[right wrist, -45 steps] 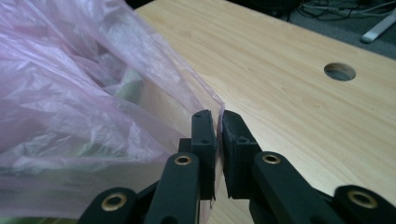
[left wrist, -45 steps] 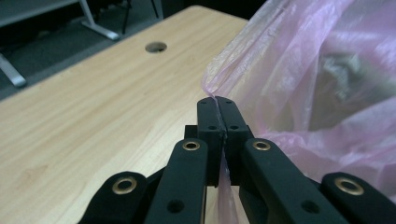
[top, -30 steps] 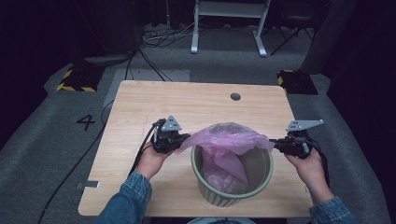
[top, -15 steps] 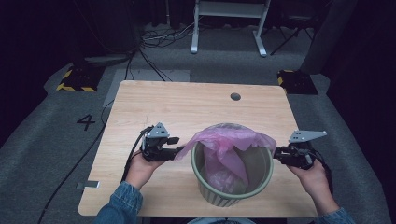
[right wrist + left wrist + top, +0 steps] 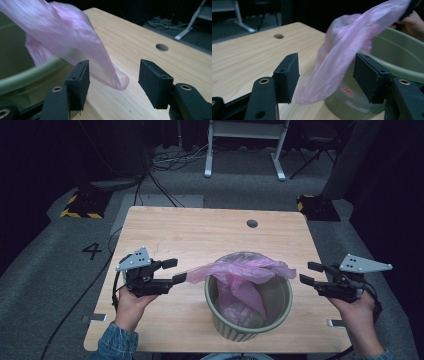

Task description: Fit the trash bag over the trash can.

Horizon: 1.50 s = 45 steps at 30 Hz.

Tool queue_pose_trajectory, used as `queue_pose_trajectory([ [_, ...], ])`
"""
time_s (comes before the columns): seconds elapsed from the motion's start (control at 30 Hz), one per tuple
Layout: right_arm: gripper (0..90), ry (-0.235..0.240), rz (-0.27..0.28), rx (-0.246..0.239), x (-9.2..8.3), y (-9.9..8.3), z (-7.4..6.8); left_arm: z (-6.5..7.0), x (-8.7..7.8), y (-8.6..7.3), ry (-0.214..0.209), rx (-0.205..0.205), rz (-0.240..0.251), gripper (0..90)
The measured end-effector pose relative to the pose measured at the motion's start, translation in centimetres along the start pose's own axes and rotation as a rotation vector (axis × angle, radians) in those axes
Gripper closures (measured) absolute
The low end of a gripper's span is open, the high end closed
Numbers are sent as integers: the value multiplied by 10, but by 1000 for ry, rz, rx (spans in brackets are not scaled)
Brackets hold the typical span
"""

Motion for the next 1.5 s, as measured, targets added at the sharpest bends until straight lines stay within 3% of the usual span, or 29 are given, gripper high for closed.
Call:
queue_pose_trajectory([
  [0.07,414,16,20,-13,-5,7,-6,7,3,1,-6,33,-12,363],
  [0.17,401,44,43,-38,-12,16,-19,12,13,0,20,104,-53,356],
  [0.3,369,88,45,-95,-15,23,-39,12,31,0,29,128,-98,366],
  [0.37,370,95,36,-121,-12,25,-46,11,38,0,34,136,-119,424],
  [0.47,400,105,30,-125,-5,28,-49,14,44,1,14,134,-132,607],
  [0.57,543,131,12,-118,5,28,-53,20,44,5,10,161,-119,758],
  [0.7,874,121,-39,-181,12,23,-58,35,38,9,-10,225,-96,853],
  [0.8,898,127,-55,-195,9,20,-62,45,32,7,-31,259,-92,874],
  [0.97,900,158,-80,-171,-4,11,-68,63,21,-2,-82,297,-103,891],
  [1.2,900,217,-85,-144,-27,-5,-81,82,11,-17,-176,316,-117,894],
  [1.4,900,230,-148,-142,-34,-31,-87,92,12,-32,-260,333,-140,893],
  [1.5,900,243,-185,-127,-30,-46,-89,96,15,-40,-282,343,-161,893],
])
Point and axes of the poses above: each handheld gripper's, and its own axes: x roughly forward along the jaws, y roughly out of its top, z roughly to its right, the point moved 10 cm from there along x, roughly forward along the jaws, and after that the axes turned 2 degrees about z, right-handed, at the moved point
